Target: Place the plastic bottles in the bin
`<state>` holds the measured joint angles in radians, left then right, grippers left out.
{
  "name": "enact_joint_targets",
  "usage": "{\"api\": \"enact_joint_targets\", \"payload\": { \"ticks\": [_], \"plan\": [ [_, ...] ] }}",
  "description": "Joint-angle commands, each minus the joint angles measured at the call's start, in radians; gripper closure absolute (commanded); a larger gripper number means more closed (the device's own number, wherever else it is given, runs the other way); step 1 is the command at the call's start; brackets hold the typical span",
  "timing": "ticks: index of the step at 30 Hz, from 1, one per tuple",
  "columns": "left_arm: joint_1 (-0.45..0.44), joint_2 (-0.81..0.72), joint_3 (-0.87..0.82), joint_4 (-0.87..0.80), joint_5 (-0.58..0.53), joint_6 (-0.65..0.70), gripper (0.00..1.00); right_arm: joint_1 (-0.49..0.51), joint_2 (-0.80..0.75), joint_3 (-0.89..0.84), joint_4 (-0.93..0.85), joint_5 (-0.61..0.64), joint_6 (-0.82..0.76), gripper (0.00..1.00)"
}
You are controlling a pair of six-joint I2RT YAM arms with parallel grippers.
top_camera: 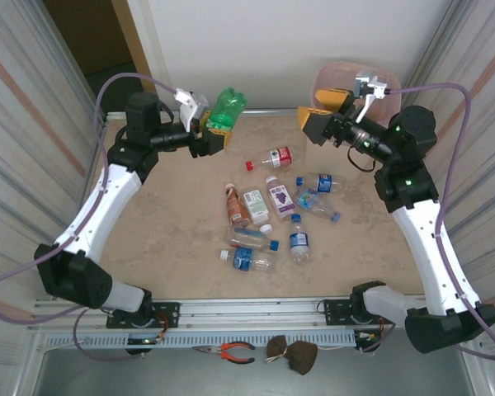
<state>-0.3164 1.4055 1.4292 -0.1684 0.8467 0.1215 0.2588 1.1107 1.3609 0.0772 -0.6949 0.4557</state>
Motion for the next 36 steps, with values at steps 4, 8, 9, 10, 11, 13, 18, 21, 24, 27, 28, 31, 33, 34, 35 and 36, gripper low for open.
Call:
{"api": "enact_joint_targets", "payload": {
  "ticks": [4,8,9,10,11,13,18,21,24,27,28,31,33,34,35,36],
  "plan": [
    [-0.075,-0.112,-0.036,0.133,0.035,-0.065,0.51,0.094,-0.017,0.038,0.07,-0.038,-0.046,0.07],
    [-0.129,-0.153,-0.053,0.185,0.011,-0.088,0.51,0.142,-0.011,0.044,0.077,-0.061,-0.077,0.07],
    [-0.145,-0.16,-0.053,0.19,0.0,-0.088,0.51,0.155,-0.009,0.044,0.079,-0.068,-0.091,0.06],
    [-0.159,-0.169,-0.053,0.196,-0.009,-0.087,0.51,0.173,-0.006,0.045,0.078,-0.072,-0.104,0.06],
    [-0.174,-0.173,-0.053,0.198,-0.015,-0.084,0.51,0.185,-0.003,0.047,0.079,-0.076,-0.114,0.06],
    [-0.205,-0.184,-0.046,0.198,-0.03,-0.075,0.51,0.212,0.007,0.054,0.078,-0.095,-0.134,0.05],
    [-0.262,-0.189,-0.022,0.2,-0.05,-0.061,0.51,0.26,0.035,0.073,0.068,-0.111,-0.162,0.04],
    [-0.292,-0.189,-0.004,0.198,-0.063,-0.047,0.51,0.284,0.05,0.073,0.076,-0.102,-0.166,0.04],
    [-0.31,-0.187,0.009,0.198,-0.07,-0.041,0.51,0.301,0.066,0.073,0.079,-0.099,-0.167,0.03],
    [-0.325,-0.187,0.017,0.197,-0.073,-0.036,0.51,0.311,0.077,0.073,0.081,-0.097,-0.17,0.04],
    [-0.328,-0.188,0.018,0.192,-0.076,-0.033,0.51,0.314,0.077,0.072,0.08,-0.096,-0.17,0.05],
    [-0.335,-0.193,0.015,0.19,-0.089,-0.026,0.51,0.321,0.084,0.069,0.088,-0.107,-0.171,0.1],
    [-0.337,-0.196,0.013,0.19,-0.094,-0.026,0.51,0.328,0.088,0.07,0.091,-0.117,-0.171,0.14],
    [-0.338,-0.197,0.014,0.191,-0.095,-0.025,0.51,0.331,0.09,0.071,0.09,-0.12,-0.173,0.15],
    [-0.337,-0.198,0.013,0.192,-0.094,-0.025,0.51,0.334,0.091,0.073,0.091,-0.123,-0.175,0.16],
    [-0.339,-0.198,0.013,0.191,-0.094,-0.024,0.51,0.339,0.093,0.075,0.089,-0.124,-0.175,0.16]
  ]
}}
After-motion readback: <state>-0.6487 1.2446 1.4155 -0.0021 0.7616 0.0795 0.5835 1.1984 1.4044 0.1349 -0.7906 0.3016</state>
